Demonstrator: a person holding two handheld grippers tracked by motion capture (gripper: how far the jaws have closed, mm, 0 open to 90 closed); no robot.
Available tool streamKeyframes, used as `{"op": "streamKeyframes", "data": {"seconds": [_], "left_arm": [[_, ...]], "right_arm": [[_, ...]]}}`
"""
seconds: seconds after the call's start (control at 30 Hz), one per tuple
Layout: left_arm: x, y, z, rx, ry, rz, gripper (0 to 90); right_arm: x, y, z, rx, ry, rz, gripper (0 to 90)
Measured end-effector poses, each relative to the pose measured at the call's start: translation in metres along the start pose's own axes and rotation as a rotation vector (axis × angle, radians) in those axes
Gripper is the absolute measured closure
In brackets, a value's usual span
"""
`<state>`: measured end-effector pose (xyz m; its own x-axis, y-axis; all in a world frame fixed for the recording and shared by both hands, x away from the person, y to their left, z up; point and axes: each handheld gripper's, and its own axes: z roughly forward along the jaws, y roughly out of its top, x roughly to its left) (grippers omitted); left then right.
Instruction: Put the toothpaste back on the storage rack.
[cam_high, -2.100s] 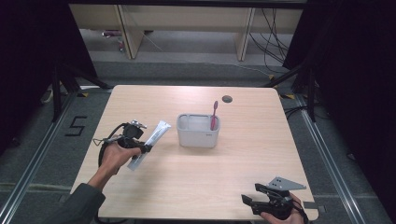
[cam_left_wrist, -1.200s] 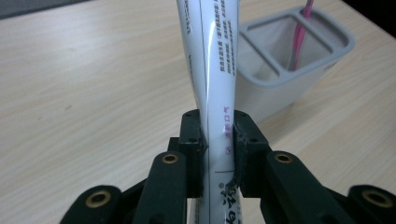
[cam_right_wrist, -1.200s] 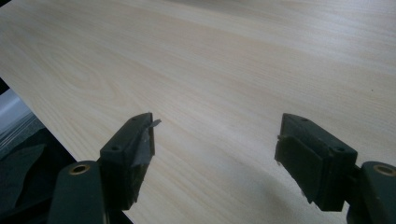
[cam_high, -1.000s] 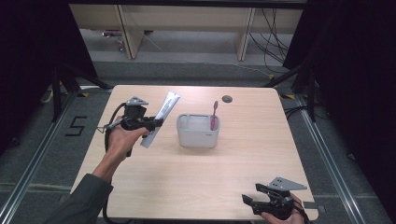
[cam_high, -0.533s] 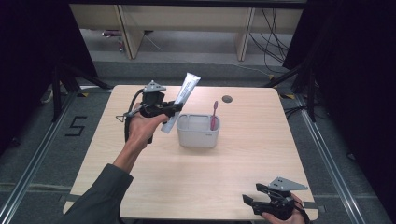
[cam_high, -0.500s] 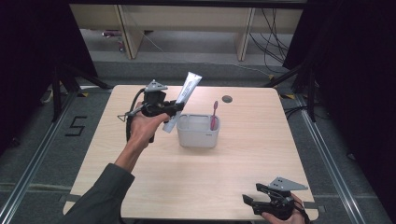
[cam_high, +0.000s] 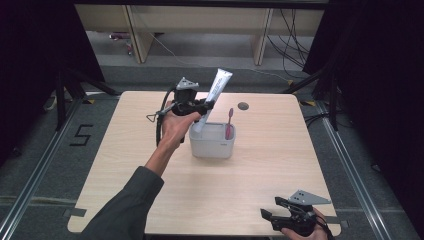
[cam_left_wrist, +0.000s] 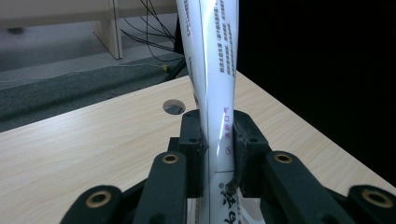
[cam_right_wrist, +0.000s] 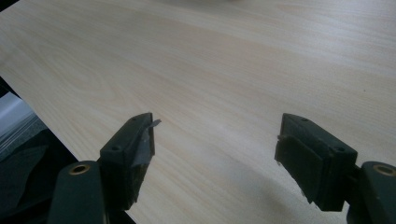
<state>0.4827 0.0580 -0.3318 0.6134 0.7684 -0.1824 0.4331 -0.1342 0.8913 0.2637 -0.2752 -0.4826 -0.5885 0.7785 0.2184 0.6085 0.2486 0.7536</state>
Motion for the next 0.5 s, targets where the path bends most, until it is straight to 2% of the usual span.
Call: {"op": "streamKeyframes", "data": {"seconds": [0.03,0.07,0.17,0.2,0.27,0.3,0.33,0.5], "left_arm": [[-0.001,0.0,0.004,-0.011,0.0,-0.002,75.9],[-0.002,0.0,0.005,-0.007,-0.001,-0.004,76.0],[-0.003,0.0,0.013,-0.021,-0.002,-0.007,76.0],[-0.004,-0.001,0.016,-0.033,-0.003,-0.009,76.0],[-0.006,-0.001,0.021,-0.045,-0.01,-0.011,75.9],[-0.007,-0.001,0.024,-0.044,-0.011,-0.013,75.9],[-0.007,-0.001,0.026,-0.048,-0.012,-0.015,76.0],[-0.009,-0.004,0.036,-0.068,-0.014,-0.023,75.9]], "right_arm": [[0.001,0.0,-0.002,0.011,-0.015,0.012,28.0],[0.002,-0.001,-0.001,0.001,0.002,0.038,28.0],[0.001,0.0,-0.003,0.014,-0.001,0.028,28.0],[-0.001,0.0,-0.003,0.004,-0.01,-0.008,28.0],[0.0,0.0,-0.003,0.009,-0.018,-0.004,28.0],[0.001,-0.001,-0.003,0.012,-0.005,0.022,28.0],[0.0,-0.001,-0.001,-0.004,-0.001,-0.001,28.0],[0.0,-0.001,-0.001,-0.004,0.003,-0.001,28.0]]}}
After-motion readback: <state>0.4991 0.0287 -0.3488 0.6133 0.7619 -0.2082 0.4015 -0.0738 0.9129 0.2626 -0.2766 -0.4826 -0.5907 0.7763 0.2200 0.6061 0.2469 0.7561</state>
